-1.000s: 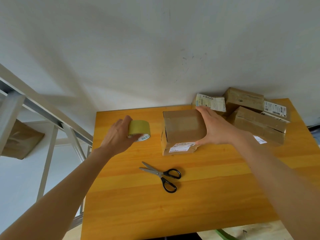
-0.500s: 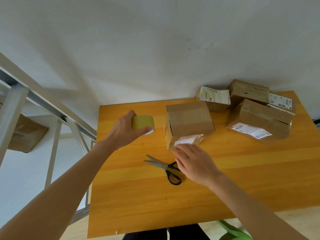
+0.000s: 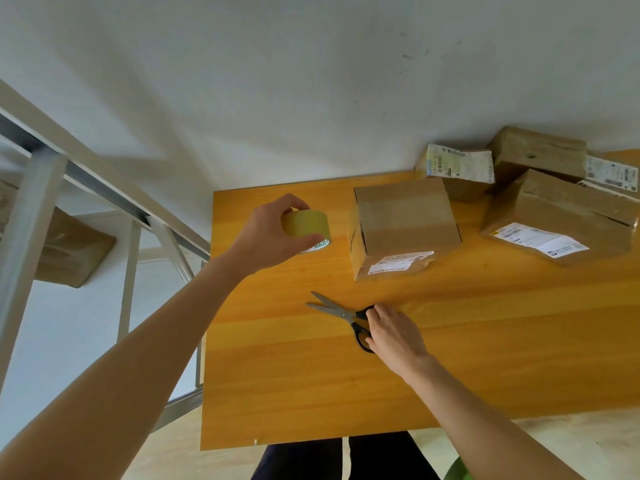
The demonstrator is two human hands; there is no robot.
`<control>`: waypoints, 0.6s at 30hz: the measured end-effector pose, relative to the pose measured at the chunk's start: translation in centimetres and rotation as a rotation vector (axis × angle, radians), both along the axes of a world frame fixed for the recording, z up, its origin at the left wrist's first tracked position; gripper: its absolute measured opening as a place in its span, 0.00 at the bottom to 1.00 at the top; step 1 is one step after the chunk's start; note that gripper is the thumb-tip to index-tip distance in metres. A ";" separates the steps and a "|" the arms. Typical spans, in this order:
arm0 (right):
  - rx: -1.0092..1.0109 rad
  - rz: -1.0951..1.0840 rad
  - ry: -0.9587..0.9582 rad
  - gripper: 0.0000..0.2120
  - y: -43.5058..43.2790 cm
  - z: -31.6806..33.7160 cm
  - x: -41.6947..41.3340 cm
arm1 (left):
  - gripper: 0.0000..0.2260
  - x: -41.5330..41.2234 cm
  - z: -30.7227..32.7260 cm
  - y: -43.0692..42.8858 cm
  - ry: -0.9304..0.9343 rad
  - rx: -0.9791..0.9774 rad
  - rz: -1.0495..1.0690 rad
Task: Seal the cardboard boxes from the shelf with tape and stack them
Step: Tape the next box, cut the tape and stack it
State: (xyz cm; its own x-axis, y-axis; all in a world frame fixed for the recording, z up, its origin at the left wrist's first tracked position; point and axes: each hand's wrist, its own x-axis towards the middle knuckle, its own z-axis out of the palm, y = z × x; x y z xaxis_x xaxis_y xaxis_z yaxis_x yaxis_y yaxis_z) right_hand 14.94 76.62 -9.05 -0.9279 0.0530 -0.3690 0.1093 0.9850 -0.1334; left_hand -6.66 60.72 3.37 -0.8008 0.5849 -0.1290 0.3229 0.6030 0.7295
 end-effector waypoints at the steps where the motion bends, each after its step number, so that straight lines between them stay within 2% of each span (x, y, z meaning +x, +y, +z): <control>1: 0.023 0.004 -0.007 0.13 -0.1 -0.2 -0.1 | 0.19 -0.1 0.1 0.1 0.002 -0.007 -0.008; 5: 0.021 -0.036 -0.049 0.13 -0.3 -0.1 -0.4 | 0.19 -0.6 0.8 0.3 -0.016 -0.028 -0.070; 9: -0.098 -0.182 -0.075 0.13 -0.1 1.3 0.3 | 0.25 -1.1 1.6 0.5 -0.068 -0.093 -0.183; 11: -0.279 -0.296 -0.081 0.14 0.2 2.1 0.9 | 0.26 -1.4 2.0 0.9 -0.086 -0.127 -0.218; 15: -0.746 -0.591 -0.144 0.27 0.3 4.4 1.8 | 0.24 -2.0 2.7 1.7 -0.122 -0.168 -0.278; 18: -0.994 -0.687 -0.184 0.28 0.0 5.9 1.8 | 0.22 -2.4 3.1 2.2 -0.113 -0.215 -0.323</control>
